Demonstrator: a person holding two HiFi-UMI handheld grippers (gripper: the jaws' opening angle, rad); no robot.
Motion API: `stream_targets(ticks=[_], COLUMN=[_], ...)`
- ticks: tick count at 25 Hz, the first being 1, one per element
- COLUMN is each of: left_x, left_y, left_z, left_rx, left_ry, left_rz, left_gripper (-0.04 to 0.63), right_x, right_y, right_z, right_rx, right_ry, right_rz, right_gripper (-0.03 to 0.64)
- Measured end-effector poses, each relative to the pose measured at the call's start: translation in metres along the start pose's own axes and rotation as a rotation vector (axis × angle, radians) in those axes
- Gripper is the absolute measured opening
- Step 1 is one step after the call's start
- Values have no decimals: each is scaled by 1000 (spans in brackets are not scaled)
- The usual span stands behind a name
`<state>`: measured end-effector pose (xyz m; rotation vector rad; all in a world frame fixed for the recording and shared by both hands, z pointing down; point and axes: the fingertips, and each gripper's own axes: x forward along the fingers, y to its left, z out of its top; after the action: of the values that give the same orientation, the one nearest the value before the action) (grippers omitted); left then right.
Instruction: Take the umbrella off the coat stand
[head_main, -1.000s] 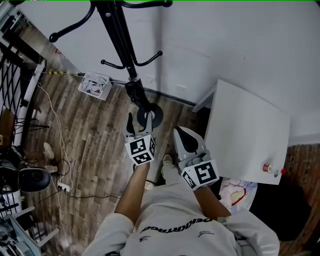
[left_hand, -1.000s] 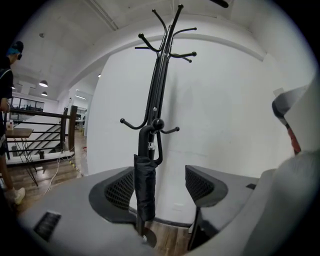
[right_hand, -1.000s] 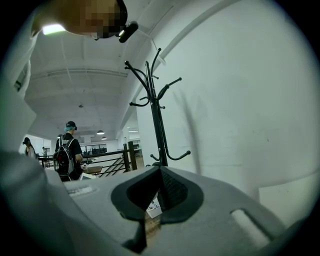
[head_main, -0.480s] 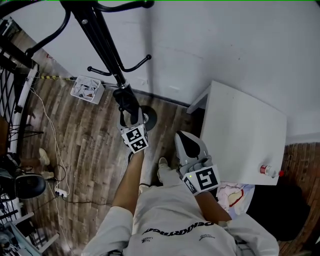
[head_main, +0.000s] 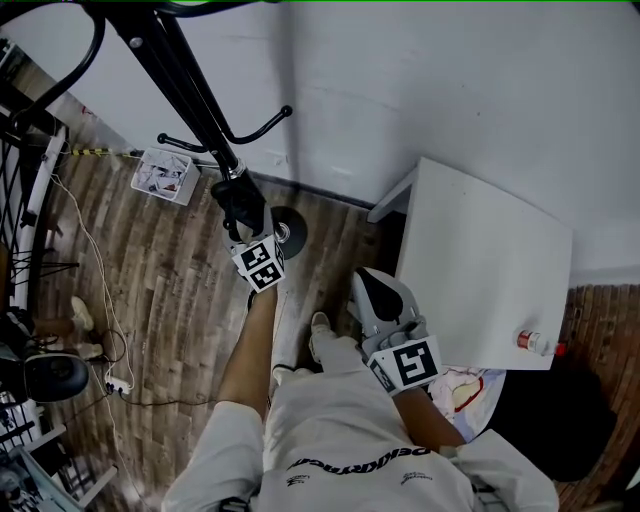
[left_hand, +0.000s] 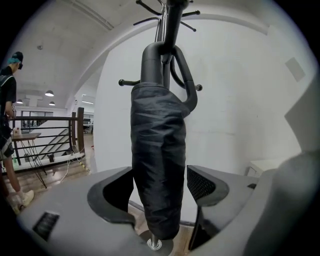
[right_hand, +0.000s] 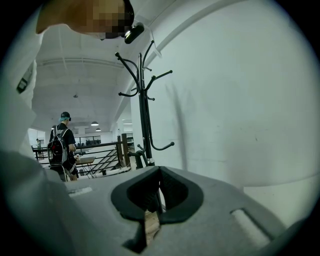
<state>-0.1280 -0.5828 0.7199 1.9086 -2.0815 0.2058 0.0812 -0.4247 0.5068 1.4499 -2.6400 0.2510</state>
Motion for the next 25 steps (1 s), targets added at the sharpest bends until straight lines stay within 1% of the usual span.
stream_targets(ticks=[2, 4, 6, 11, 14, 20, 25], left_x=[4, 5, 4, -5, -12, -36, -60], left_y=[1, 2, 2, 4, 8, 12, 9], left_z=[1, 2, 2, -4, -6, 15, 34], left_rx=[9, 17, 21, 41, 64, 106, 116], left_ry=[7, 14, 27, 85, 102, 92, 82], left_rz=[9, 15, 15, 11, 14, 18, 7], left_gripper=[327, 288, 270, 264, 262, 261, 261], right_x=[0, -1, -1, -4, -6, -8, -12], right_y=[0, 0, 0, 3, 8, 25, 38], right_z=[-1, -1, -1, 2, 8, 26, 40], right_rx=[0, -2, -4, -11, -18, -37, -44], right_ry=[4, 5, 3, -6, -17, -48, -76], right_rz=[1, 2, 1, -5, -4, 14, 22], right_gripper=[3, 3, 3, 3, 3, 3, 3])
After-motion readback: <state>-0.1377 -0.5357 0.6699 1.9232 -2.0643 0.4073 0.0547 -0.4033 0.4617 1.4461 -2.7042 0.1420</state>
